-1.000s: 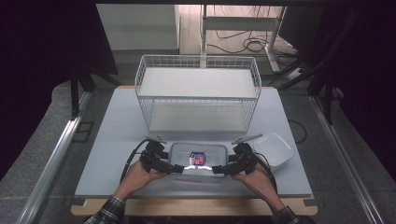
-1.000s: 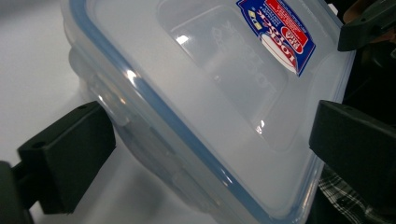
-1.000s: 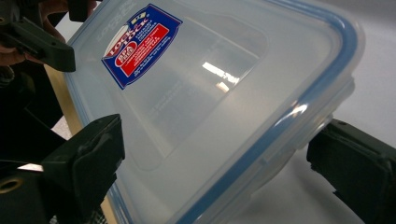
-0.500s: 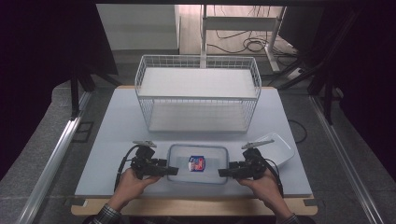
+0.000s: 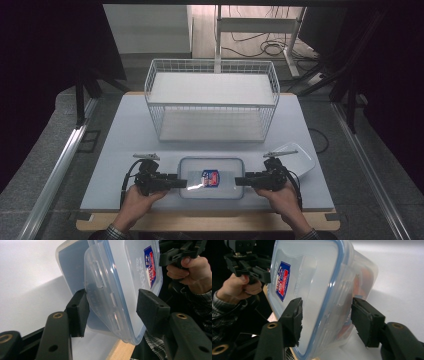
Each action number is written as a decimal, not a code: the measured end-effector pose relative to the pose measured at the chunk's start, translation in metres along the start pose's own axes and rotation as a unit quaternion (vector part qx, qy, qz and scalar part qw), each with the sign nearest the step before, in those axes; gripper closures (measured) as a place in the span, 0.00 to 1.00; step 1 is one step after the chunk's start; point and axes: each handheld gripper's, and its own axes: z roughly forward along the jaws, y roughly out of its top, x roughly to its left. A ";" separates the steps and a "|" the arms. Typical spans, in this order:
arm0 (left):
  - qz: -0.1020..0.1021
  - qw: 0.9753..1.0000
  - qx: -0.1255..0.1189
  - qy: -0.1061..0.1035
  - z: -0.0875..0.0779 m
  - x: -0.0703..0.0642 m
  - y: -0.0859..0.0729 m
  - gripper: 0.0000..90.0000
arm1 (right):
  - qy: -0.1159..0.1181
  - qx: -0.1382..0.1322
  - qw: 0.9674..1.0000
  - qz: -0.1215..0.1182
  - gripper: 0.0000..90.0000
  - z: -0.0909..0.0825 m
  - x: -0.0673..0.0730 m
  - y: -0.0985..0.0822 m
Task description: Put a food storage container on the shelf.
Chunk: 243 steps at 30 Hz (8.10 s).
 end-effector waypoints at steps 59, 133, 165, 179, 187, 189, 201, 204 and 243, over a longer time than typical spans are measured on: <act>0.083 0.989 -0.117 0.028 -0.052 -0.041 0.086 0.57 | -0.030 -0.113 0.987 -0.107 0.60 -0.051 0.050 0.092; 0.081 0.981 -0.166 0.062 -0.069 -0.020 0.235 0.52 | -0.063 -0.176 0.979 -0.077 0.55 -0.061 0.030 0.232; 0.051 0.981 -0.162 0.099 -0.063 -0.004 0.244 0.35 | -0.115 -0.151 0.981 -0.048 0.56 -0.047 0.029 0.236; 0.066 0.973 -0.183 0.127 -0.056 -0.011 0.245 0.41 | -0.138 -0.181 0.971 -0.068 0.65 -0.049 0.033 0.235; 0.127 0.955 -0.197 0.181 -0.057 -0.034 0.236 0.54 | -0.152 -0.205 0.961 -0.111 0.73 -0.050 0.038 0.227; 0.129 0.956 -0.199 0.170 -0.061 -0.036 0.232 0.56 | -0.156 -0.206 0.958 -0.124 0.77 -0.053 0.040 0.225; 0.154 0.960 -0.171 0.161 -0.063 -0.033 0.199 0.81 | -0.133 -0.212 0.953 -0.171 0.99 -0.062 0.045 0.195; 0.151 0.961 -0.163 0.167 -0.057 -0.028 0.193 0.85 | -0.129 -0.199 0.956 -0.174 0.99 -0.054 0.042 0.188; 0.199 0.966 -0.092 0.137 -0.020 -0.034 0.108 0.35 | -0.118 -0.143 0.962 -0.202 0.56 -0.027 0.041 0.134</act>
